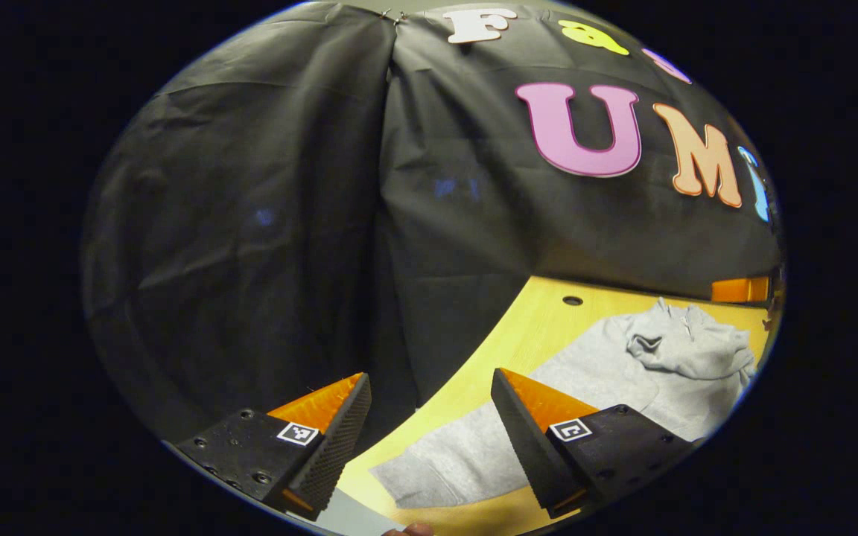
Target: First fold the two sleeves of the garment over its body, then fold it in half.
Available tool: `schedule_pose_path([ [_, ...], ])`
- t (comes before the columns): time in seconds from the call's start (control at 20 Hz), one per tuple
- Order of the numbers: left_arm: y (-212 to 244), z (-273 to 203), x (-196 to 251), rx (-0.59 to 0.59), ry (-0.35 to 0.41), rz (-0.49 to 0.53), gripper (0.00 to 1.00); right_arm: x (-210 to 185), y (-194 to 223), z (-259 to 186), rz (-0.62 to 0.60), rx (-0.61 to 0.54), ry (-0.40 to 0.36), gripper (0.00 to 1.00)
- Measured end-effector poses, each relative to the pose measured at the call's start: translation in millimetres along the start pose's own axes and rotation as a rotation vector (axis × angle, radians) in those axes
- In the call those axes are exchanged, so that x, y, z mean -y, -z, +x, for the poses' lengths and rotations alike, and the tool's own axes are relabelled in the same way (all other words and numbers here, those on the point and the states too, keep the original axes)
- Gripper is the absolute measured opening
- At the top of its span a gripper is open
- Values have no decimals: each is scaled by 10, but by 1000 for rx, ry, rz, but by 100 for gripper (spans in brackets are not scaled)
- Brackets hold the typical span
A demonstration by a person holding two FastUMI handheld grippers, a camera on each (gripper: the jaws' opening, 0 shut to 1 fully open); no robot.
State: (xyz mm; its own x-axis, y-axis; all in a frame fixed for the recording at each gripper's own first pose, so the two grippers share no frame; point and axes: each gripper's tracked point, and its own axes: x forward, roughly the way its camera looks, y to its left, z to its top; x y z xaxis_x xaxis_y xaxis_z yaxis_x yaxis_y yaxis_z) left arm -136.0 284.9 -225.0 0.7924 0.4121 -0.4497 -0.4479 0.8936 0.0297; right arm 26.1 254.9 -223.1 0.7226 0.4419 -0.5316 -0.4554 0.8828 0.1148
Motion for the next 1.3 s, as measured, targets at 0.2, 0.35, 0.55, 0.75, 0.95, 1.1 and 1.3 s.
schedule_pose_path([
  [0.2,390,50,26,-88,3,-13,96,210,-72,-175,-14,19,29,98],
  [0.35,705,96,15,-153,0,-21,96,345,-94,-291,-13,27,49,98],
  [0.55,996,138,-12,-220,-13,-9,96,515,-91,-443,-20,33,80,99],
  [0.75,1227,154,3,-276,-16,-24,97,606,-55,-540,-10,30,89,98],
  [0.95,1417,131,62,-335,-8,-55,96,673,-73,-608,-15,37,96,98],
  [1.1,1452,148,77,-343,-15,-69,98,709,-71,-638,-15,36,100,98],
  [1.3,1424,139,151,-362,8,-52,92,728,-45,-692,6,40,89,99],
])
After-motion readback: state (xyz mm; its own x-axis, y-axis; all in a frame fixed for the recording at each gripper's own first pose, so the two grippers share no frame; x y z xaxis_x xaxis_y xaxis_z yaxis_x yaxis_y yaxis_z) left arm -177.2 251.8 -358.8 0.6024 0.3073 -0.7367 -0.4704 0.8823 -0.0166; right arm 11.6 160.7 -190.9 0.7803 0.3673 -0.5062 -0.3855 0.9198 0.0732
